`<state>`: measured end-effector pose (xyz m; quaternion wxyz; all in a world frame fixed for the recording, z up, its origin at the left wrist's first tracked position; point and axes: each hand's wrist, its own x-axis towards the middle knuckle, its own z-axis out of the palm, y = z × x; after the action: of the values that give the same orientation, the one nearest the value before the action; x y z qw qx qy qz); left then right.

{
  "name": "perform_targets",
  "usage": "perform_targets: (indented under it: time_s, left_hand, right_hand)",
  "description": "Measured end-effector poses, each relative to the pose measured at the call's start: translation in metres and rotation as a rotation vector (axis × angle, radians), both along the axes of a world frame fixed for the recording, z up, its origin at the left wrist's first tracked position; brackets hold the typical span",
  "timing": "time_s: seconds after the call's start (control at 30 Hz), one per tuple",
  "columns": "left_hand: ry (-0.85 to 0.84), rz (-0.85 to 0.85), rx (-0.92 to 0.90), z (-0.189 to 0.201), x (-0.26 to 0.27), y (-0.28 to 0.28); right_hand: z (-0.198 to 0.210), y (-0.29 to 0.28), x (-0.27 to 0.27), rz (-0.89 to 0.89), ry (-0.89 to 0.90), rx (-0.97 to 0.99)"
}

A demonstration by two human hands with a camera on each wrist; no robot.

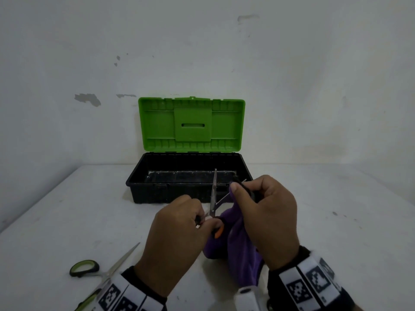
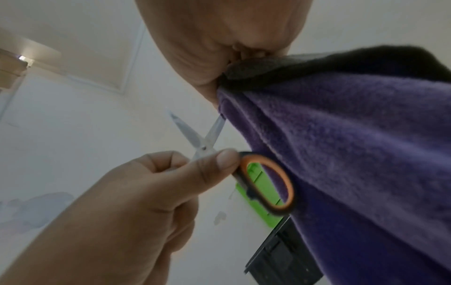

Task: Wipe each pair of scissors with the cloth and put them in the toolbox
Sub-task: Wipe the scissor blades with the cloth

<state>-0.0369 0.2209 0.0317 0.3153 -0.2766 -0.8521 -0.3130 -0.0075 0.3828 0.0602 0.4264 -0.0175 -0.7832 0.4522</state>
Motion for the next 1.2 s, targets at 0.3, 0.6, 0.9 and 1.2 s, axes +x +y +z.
perform_targets:
  time_s: [0.3,0.6,0.9,1.2]
  left_hand:
    - [0.038,0.014,-0.034,-0.003,0.0,0.0]
    - [0.0,-0.003,-0.034,-0.002,0.001,0.002]
    - [-0.003,-0.047,-0.015,0.005,0.003,0.001]
    - [-0.607,-0.168,0.521,0.022,0.002,-0.008]
  right_hand:
    - [-0.002,0.007,-0.003,-0.049,0.005,-0.003]
    - [-0.002,0.014,-0.007,-0.078,-0.013,-0.015]
    - [-0.001,0.015,-0.007,-0.045,-0.014,-0.045]
    - [0.005,0.043,-0.004,0.118,-0.022,-0.242]
